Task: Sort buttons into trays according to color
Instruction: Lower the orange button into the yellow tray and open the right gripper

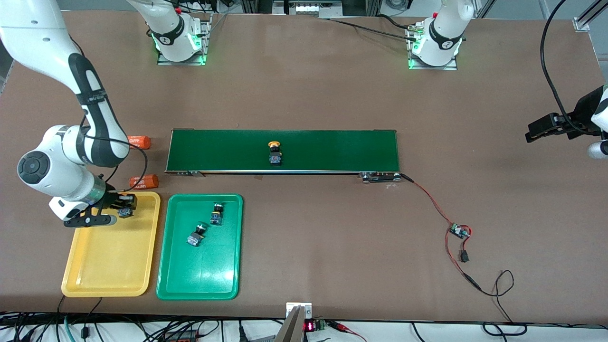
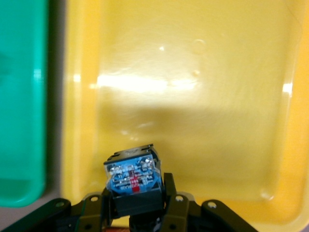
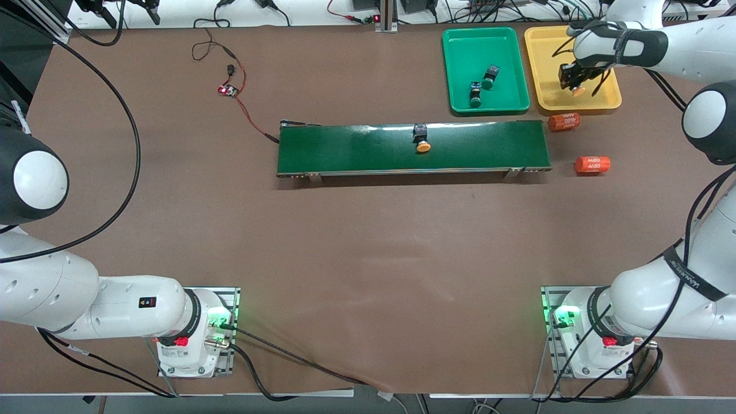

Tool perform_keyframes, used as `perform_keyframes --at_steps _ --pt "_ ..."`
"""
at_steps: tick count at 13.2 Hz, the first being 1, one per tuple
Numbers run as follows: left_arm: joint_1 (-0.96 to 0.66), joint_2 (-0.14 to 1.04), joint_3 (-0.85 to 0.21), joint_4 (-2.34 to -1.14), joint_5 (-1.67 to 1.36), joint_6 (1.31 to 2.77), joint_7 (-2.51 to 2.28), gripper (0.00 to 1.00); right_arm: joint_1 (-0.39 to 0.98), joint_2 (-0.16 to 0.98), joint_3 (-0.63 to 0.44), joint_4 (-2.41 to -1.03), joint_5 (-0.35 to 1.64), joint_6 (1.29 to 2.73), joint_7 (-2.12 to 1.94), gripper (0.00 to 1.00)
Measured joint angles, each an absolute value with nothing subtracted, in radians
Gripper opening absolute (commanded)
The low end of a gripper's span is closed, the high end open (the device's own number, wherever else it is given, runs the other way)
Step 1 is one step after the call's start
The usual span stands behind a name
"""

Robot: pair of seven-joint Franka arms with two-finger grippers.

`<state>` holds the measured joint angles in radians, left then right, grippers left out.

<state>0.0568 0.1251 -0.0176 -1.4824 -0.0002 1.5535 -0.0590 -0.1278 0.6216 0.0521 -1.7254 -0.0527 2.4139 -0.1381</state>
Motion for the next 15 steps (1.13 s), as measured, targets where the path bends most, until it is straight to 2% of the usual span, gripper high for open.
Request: perform_keyframes --at_steps 1,5,6,9,10,11,13,15 --pt "0.057 0.125 -0.018 -1.482 0.000 1.554 -0.059 1.00 -0.135 0.639 0.052 -1.724 -0.053 2.441 -0.151 0.08" --pt "0.057 0.125 -0.018 -1.483 0.000 1.554 -0.058 1.00 -0.136 0.665 0.058 -1.718 -0.053 2.461 -0.160 0.10" --pt "0.056 0.125 -0.019 -1.483 0.000 1.555 -0.058 1.00 -0.136 0.668 0.059 -1.718 -0.053 2.461 -0.161 0.14" --pt "0.051 0.124 -0.021 -1.483 0.000 1.557 -0.058 1.00 -0.139 0.678 0.059 -1.703 -0.053 2.463 -0.168 0.46" --pt "0.050 0.124 -0.021 -1.483 0.000 1.558 -0.058 1.00 -0.141 0.681 0.059 -1.697 -0.053 2.463 -0.170 0.65" --pt "0.049 0.123 -0.022 -1.483 0.000 1.558 -0.057 1.00 -0.142 0.685 0.058 -1.691 -0.053 2.463 -0.171 0.69" --pt "0.049 0.122 -0.030 -1.483 0.000 1.558 -0.056 1.00 -0.142 0.690 0.059 -1.683 -0.053 2.463 -0.173 1.00" --pt "0.049 0.122 -0.039 -1.482 0.000 1.558 -0.056 1.00 -0.142 0.690 0.059 -1.681 -0.053 2.463 -0.173 1.00"
